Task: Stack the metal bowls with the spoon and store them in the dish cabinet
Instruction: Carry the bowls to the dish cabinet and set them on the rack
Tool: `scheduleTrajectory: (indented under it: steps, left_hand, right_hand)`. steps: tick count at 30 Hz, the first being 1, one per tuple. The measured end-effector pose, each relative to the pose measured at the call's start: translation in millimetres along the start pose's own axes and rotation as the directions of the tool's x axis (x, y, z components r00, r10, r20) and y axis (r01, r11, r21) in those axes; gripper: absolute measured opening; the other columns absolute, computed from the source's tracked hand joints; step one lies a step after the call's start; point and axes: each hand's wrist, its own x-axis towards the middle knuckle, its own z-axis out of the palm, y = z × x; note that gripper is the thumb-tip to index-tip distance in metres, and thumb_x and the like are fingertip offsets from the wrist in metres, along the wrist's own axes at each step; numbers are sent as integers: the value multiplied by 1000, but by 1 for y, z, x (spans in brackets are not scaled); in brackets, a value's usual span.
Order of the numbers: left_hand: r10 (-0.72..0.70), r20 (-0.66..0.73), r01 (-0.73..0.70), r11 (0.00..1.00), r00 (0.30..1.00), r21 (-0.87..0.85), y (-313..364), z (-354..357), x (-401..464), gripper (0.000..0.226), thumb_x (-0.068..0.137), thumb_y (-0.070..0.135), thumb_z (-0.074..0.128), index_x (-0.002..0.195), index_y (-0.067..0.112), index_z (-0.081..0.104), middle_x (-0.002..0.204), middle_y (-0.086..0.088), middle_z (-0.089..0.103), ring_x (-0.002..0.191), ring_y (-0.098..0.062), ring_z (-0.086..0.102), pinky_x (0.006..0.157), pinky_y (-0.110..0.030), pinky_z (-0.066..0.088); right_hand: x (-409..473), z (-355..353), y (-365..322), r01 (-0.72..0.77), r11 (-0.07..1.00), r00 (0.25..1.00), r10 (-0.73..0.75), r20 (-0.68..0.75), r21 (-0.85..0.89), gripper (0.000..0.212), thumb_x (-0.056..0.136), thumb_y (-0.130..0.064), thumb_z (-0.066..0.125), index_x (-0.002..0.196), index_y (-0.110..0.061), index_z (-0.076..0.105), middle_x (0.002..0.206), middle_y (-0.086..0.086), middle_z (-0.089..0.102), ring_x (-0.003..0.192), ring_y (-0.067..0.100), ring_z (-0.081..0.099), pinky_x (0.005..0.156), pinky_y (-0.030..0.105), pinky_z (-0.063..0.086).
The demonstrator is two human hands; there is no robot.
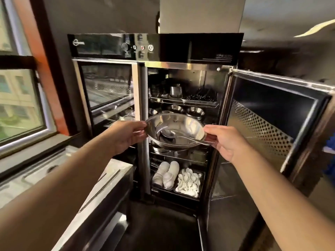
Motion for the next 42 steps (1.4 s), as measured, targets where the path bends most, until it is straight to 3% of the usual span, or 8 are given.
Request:
scheduleTrajectory:
  steps: [5, 9, 13, 23, 31, 35, 38, 42]
  left_hand:
    - [-46, 43, 44, 998, 998, 48, -1, -9, 101, 38, 88, 4, 69, 122, -10, 63, 121, -22, 70, 98, -24, 69, 58, -21, 59]
    - [-71, 56, 67, 996, 996, 67, -9, -7, 173, 31, 86, 4, 71, 114, -9, 66, 117, -26, 71, 84, -22, 73, 59, -22, 59]
    - [-115, 71, 108, 990, 991, 95, -16, 4, 243, 28, 87, 2, 69, 111, -12, 65, 105, -23, 72, 71, -18, 73, 53, -20, 57]
    - [-168, 92, 156, 979, 981, 132, -26, 47, 411, 11, 90, -3, 65, 99, -8, 69, 90, -17, 75, 78, -19, 74, 60, -22, 59]
    - [-205, 238, 162, 968, 949, 191, -57, 90, 524, 10, 92, -2, 61, 96, -4, 70, 89, -15, 77, 76, -17, 75, 73, -28, 63]
    - [-264, 349, 181, 951, 899, 252, -67, 110, 571, 23, 93, 2, 64, 112, -10, 67, 105, -20, 76, 93, -26, 75, 79, -33, 63]
    - [-297, 437, 170, 937, 849, 306, -71, 121, 592, 19, 92, 7, 66, 107, -4, 70, 98, -13, 79, 86, -20, 77, 73, -27, 62]
    - [-332, 503, 162, 922, 798, 351, -84, 134, 614, 19, 95, 16, 64, 107, 3, 72, 89, -4, 81, 77, -11, 77, 66, -21, 60]
  right_hand:
    - [76, 18, 19, -8, 999, 995, 12, -97, 37, 6, 87, 0, 71, 89, -6, 73, 64, 3, 76, 56, 11, 69, 60, 24, 51]
    - [142, 20, 39, -22, 999, 988, 26, -151, 31, 8, 86, -3, 73, 93, -7, 75, 77, 8, 78, 62, 13, 73, 51, 22, 53]
    - [220, 21, 59, -18, 1000, 983, 20, -180, 14, 15, 85, -2, 74, 100, -3, 75, 92, 17, 78, 79, 25, 74, 69, 33, 60]
    - [374, 14, 73, -86, 996, 962, 86, -260, 13, 14, 82, 7, 72, 91, -4, 73, 98, 23, 75, 88, 32, 74, 67, 32, 60]
    - [443, -11, 88, -145, 987, 902, 103, -419, -71, 15, 84, 10, 70, 86, -6, 71, 101, 26, 73, 86, 33, 73, 83, 41, 61]
    - [465, -17, 94, -201, 975, 853, 129, -506, -91, 12, 84, 8, 71, 90, -1, 68, 96, 24, 73, 81, 32, 74, 73, 37, 61]
    - [477, -18, 96, -270, 951, 819, 145, -555, -149, 13, 85, 10, 67, 98, 13, 67, 90, 24, 70, 72, 29, 68, 50, 25, 54]
    - [495, -20, 109, -327, 911, 774, 104, -624, -253, 30, 88, 0, 68, 112, 17, 62, 103, 32, 70, 80, 29, 62, 87, 47, 59]
